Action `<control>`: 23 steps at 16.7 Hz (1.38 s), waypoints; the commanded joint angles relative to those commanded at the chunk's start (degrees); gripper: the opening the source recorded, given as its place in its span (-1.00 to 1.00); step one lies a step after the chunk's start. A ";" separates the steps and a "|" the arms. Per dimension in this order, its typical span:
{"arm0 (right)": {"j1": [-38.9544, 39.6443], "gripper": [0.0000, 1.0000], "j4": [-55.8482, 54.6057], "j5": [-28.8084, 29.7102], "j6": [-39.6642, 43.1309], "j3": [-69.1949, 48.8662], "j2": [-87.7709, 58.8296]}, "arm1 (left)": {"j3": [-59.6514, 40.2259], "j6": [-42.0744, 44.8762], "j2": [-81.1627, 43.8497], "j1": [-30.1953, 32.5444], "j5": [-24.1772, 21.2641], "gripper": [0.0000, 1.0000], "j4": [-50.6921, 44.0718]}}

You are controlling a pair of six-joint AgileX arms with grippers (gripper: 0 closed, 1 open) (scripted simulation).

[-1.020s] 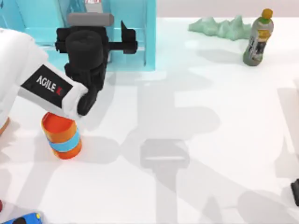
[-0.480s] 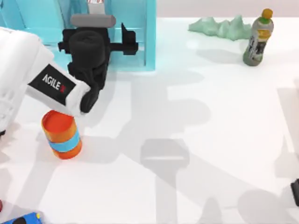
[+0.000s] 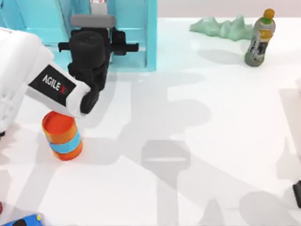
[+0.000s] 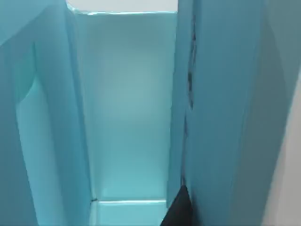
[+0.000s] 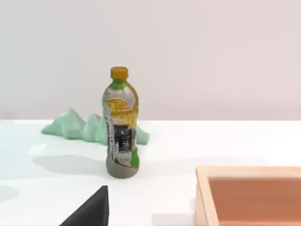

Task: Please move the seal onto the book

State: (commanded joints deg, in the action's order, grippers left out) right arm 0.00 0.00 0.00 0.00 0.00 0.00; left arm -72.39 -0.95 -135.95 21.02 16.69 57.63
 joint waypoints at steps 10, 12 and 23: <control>0.00 1.00 0.00 0.00 0.00 0.00 0.00 | 0.00 0.00 0.00 0.00 0.00 -1.00 0.00; 0.00 1.00 0.00 0.00 0.00 0.00 0.00 | 0.02 0.05 0.11 0.28 -0.01 -1.00 -0.02; 0.00 1.00 0.00 0.00 0.00 0.00 0.00 | 13.72 -1.31 28.26 7.75 5.05 -1.00 -18.01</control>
State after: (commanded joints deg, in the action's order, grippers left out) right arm 0.00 0.00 0.00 0.00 0.00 0.00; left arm -58.66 -2.26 -107.69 28.77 21.74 39.62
